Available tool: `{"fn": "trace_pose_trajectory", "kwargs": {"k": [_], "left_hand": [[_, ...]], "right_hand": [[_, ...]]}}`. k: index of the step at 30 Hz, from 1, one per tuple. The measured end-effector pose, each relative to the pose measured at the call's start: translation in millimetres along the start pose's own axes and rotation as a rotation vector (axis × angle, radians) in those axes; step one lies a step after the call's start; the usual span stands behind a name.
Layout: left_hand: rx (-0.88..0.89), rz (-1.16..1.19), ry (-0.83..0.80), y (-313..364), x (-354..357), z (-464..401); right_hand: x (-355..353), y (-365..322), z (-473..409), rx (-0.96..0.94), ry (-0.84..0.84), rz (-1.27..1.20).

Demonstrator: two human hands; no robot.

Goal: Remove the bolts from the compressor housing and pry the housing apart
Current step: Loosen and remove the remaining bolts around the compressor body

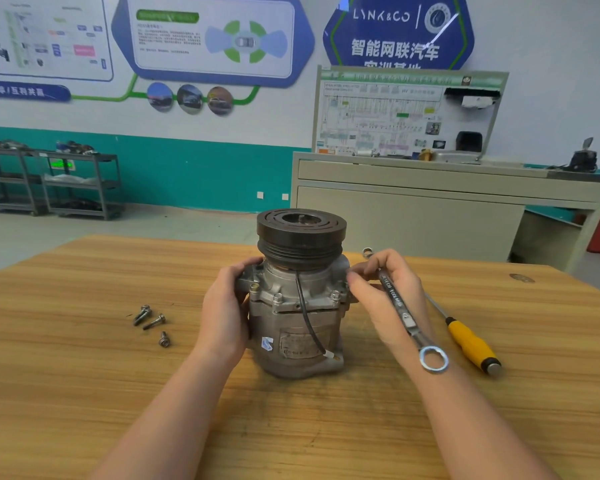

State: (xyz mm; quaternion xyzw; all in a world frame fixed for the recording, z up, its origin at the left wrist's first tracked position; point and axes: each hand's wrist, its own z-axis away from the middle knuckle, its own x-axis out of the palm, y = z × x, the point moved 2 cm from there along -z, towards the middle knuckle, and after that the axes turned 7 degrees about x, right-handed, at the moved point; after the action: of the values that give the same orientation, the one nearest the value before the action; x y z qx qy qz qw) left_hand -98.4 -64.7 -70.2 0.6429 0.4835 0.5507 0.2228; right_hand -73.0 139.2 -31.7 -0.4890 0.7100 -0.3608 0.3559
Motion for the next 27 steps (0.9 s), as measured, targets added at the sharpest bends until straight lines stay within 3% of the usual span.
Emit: {"fn": "trace_pose_trajectory", "kwargs": {"k": [21, 27], "left_hand": [[0.005, 0.006, 0.012, 0.7, 0.8, -0.5], [-0.010, 0.020, 0.027, 2.0, 1.1, 0.0]], "right_hand": [[0.7, 0.0, -0.8, 0.011, 0.031, 0.047], [-1.8, -1.1, 2.1, -0.029, -0.012, -0.043]]}}
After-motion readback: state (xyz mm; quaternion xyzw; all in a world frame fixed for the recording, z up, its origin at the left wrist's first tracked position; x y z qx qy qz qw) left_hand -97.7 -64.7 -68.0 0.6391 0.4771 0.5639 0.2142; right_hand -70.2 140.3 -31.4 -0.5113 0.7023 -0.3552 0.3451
